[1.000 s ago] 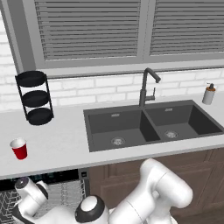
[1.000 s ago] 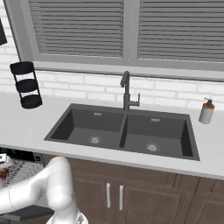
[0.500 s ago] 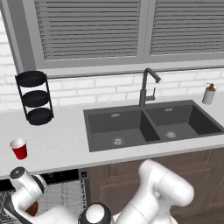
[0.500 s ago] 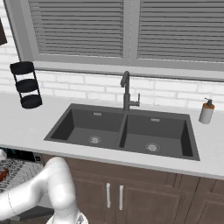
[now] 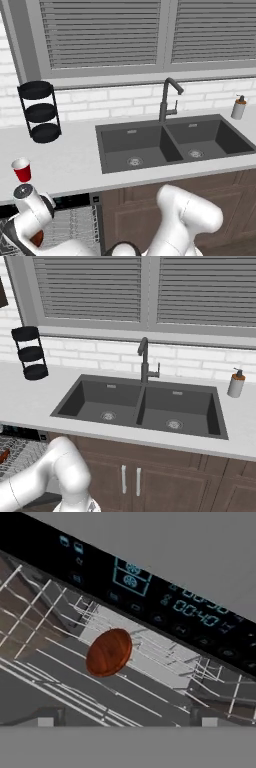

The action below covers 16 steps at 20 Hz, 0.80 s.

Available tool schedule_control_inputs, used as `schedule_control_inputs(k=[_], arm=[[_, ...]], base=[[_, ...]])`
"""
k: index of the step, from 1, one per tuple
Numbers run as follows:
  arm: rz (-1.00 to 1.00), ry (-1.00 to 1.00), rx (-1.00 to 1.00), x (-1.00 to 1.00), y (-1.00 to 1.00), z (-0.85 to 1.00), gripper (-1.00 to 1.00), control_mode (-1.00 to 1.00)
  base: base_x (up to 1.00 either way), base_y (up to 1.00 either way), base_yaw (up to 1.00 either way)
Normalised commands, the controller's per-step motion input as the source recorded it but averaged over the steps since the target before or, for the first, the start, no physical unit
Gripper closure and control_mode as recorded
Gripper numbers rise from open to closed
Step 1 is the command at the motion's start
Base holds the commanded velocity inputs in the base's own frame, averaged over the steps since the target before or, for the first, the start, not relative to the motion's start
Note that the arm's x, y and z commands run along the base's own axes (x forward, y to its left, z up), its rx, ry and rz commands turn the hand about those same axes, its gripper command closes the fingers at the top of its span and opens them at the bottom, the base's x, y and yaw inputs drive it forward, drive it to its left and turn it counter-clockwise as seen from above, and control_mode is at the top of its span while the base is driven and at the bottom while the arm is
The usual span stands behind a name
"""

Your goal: Pick up the cup and bowl from the counter, place them in the dishwasher, and close the dishwasher door.

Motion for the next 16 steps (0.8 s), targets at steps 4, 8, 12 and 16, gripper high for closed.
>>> schedule_control_inputs(k=[4,8,12,16], arm=[[0.00,-0.09,0.04,-0.01,0.00,0.99,-1.00,-1.00],[-0.02,-0.03,0.03,0.10,0.00,1.00,-1.00,-1.00],[-0.04,0.00,0.11,0.16,0.00,1.00,-1.00,-1.00],[-0.01,0.00,0.24,0.07,-0.16,0.91,-1.00,-1.00]], base=[[0.00,0.00,0.00],[0.00,0.00,0.00],[0.00,0.00,0.00],[0.00,0.00,0.00]])
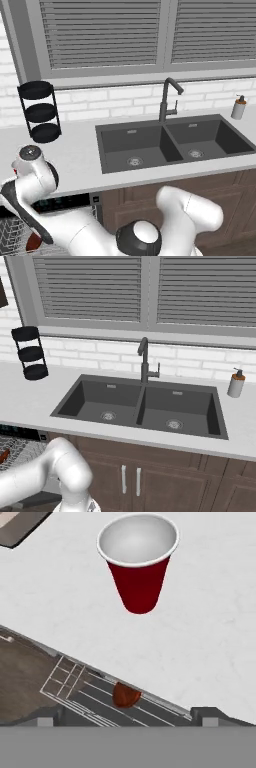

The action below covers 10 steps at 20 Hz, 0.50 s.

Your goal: Pick up the cup and bowl from the counter, place them in the dishwasher, and close the dishwasher door.

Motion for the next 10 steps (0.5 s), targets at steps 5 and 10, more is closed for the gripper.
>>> schedule_control_inputs(k=[5,10], arm=[[0.00,-0.08,0.32,0.03,-0.45,0.50,-1.00,-1.00],[0.00,0.00,0.12,0.22,-0.24,0.60,-1.00,-1.00]], base=[[0.00,0.00,0.00],[0.00,0.00,0.00]])
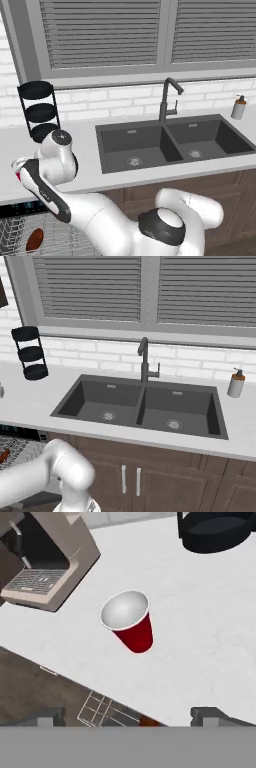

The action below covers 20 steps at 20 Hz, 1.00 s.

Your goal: Pick up the cup and bowl from the counter, place them in the dishwasher, and close the dishwasher door.

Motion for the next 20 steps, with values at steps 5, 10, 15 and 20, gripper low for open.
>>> schedule_control_inputs(k=[5,10,15,20], arm=[[0.00,0.51,-0.12,0.53,0.01,0.65,-1.00,-1.00],[0.00,0.39,-0.17,0.36,0.09,0.41,-1.00,-1.00],[0.00,-0.04,-0.04,0.02,0.04,-0.23,-1.00,-1.00],[0.00,0.00,-0.05,0.10,0.04,-0.39,-1.00,-1.00]], base=[[0.00,0.00,0.00],[0.00,0.00,0.00],[0.00,0.00,0.00],[0.00,0.00,0.00]])
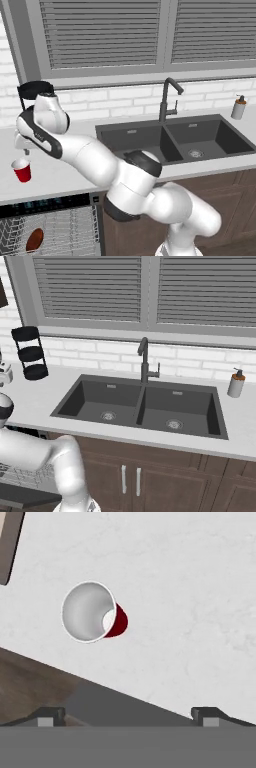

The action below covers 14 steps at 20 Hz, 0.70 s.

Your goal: Pick up the cup and bowl from the counter, place them in the dishwasher, and close the dishwasher door.

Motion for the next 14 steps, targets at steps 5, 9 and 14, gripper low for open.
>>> schedule_control_inputs(k=[5,9,14], arm=[[-0.03,0.00,-0.04,0.36,0.22,-0.10,-1.00,-1.00],[-0.08,0.00,0.00,0.24,0.14,-0.31,-1.00,-1.00],[-0.07,0.00,-0.01,0.11,0.31,-0.29,-1.00,-1.00]], base=[[0.00,0.00,0.00],[0.00,0.00,0.00],[0.00,0.00,0.00]])
